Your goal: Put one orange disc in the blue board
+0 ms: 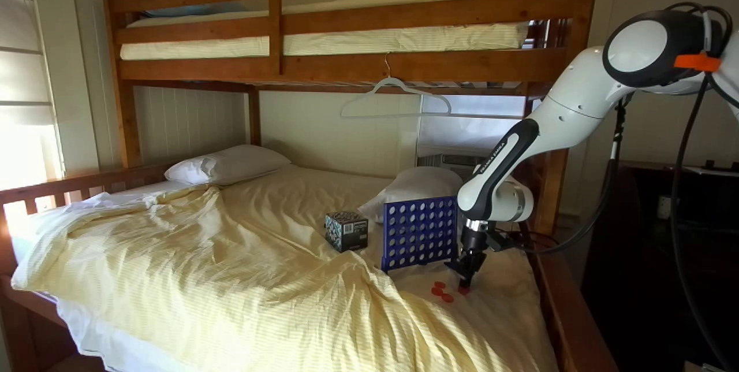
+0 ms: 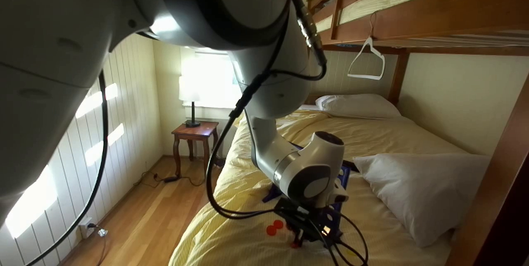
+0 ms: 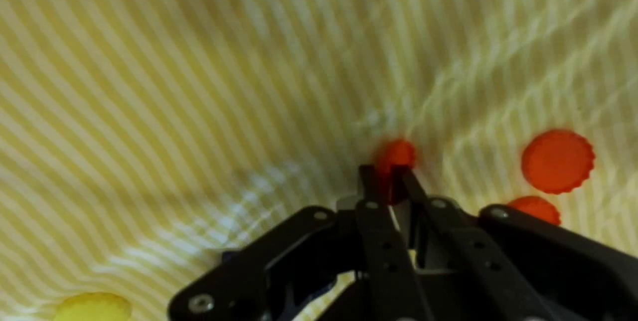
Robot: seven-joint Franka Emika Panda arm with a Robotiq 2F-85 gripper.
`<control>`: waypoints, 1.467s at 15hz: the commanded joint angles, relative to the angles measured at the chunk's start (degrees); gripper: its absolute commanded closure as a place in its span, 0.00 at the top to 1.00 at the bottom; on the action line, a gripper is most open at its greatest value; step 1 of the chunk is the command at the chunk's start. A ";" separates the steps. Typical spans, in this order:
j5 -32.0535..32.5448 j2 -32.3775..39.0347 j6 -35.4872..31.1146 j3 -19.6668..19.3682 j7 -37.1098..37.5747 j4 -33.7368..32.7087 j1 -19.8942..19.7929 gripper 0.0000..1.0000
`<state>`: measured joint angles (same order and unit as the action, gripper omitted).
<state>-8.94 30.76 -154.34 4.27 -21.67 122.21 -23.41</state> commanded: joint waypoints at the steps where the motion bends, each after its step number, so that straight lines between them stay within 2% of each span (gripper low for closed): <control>1: -1.54 0.12 0.90 0.28 -1.49 -0.77 -0.28 0.37; 9: -0.93 0.02 0.94 -0.10 -1.27 -0.90 0.37 0.90; 10: -0.94 0.07 0.98 -0.09 -1.29 -0.92 0.35 0.85; 11: -0.96 0.16 1.06 -0.07 -1.32 -1.00 0.32 0.56; 13: -1.02 0.27 1.13 0.01 -1.40 -1.08 0.26 0.59; 19: -0.98 0.95 1.44 0.13 -1.79 -1.41 0.17 0.16; 22: -1.04 1.16 1.39 0.23 -1.96 -1.45 0.05 0.01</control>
<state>-8.93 31.22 -154.34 4.27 -22.12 121.95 -23.15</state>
